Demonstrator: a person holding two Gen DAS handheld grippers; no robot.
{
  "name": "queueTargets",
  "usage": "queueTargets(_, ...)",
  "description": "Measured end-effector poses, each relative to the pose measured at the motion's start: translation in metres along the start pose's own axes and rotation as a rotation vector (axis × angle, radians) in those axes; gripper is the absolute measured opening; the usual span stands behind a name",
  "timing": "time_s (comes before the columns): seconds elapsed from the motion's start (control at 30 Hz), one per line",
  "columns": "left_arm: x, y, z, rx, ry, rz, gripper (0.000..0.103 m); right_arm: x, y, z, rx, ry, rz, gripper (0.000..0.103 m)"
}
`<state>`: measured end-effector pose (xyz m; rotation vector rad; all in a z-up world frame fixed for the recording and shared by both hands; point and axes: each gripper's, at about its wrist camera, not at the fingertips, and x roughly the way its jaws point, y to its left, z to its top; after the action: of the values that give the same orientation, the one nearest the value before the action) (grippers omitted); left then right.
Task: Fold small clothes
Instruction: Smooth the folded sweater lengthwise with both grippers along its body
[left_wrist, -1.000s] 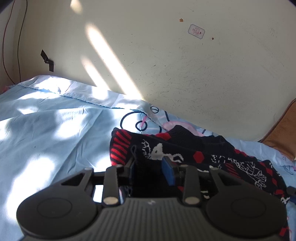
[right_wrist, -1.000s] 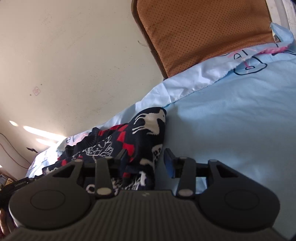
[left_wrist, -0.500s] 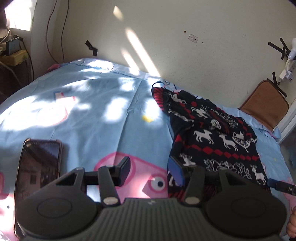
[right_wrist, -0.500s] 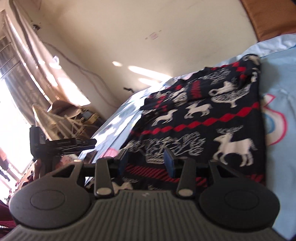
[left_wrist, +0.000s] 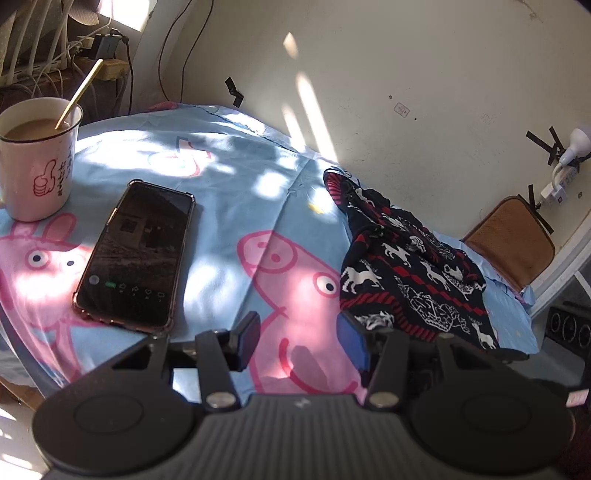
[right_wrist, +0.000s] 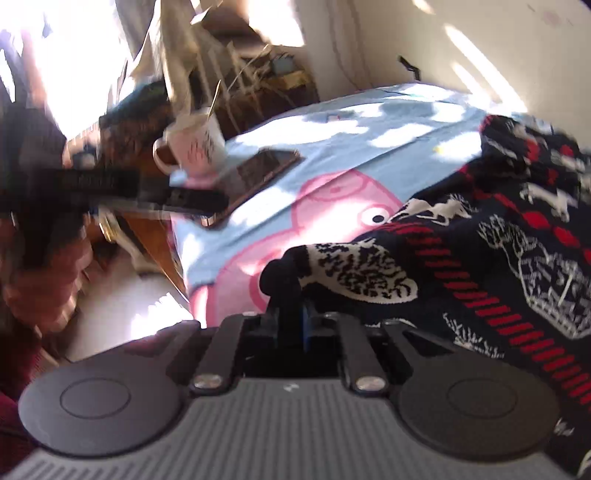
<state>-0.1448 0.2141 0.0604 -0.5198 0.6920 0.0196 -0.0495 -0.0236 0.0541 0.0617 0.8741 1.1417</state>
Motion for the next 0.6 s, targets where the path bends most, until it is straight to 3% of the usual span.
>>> queueTargets(0.1,0.015,-0.003,-0.001,-0.032,0.043,-0.095,0.052,-0.045,-0.055,-0.007,0.386,-0.221,0.219,0.014)
queueTargets(0.2,0.038,-0.011,0.004,-0.084,0.113,-0.220,0.057,-0.063,-0.078,-0.025,0.540,-0.317,0.344,0.014)
queueTargets(0.3,0.053,-0.019,0.007,-0.133,0.145,-0.326,0.064,-0.061,-0.085,-0.041,0.605,-0.325,0.384,0.015)
queueTargets(0.37,0.053,-0.022,0.008,-0.129,0.123,-0.332,0.067,-0.047,-0.082,-0.044,0.623,-0.279,0.402,0.019)
queueTargets(0.43,0.048,-0.017,0.010,-0.135,0.100,-0.307,0.067,-0.024,-0.070,-0.047,0.595,-0.135,0.457,0.035)
queueTargets(0.47,0.045,-0.012,0.010,-0.147,0.093,-0.293,0.067,-0.007,-0.062,-0.049,0.584,-0.029,0.495,0.051)
queueTargets(0.53,0.038,-0.002,0.011,-0.173,0.081,-0.240,0.067,0.013,-0.043,-0.050,0.518,0.113,0.572,0.051)
queueTargets(0.6,0.033,0.005,0.009,-0.177,0.076,-0.202,0.068,0.008,-0.033,-0.044,0.444,0.114,0.576,0.053)
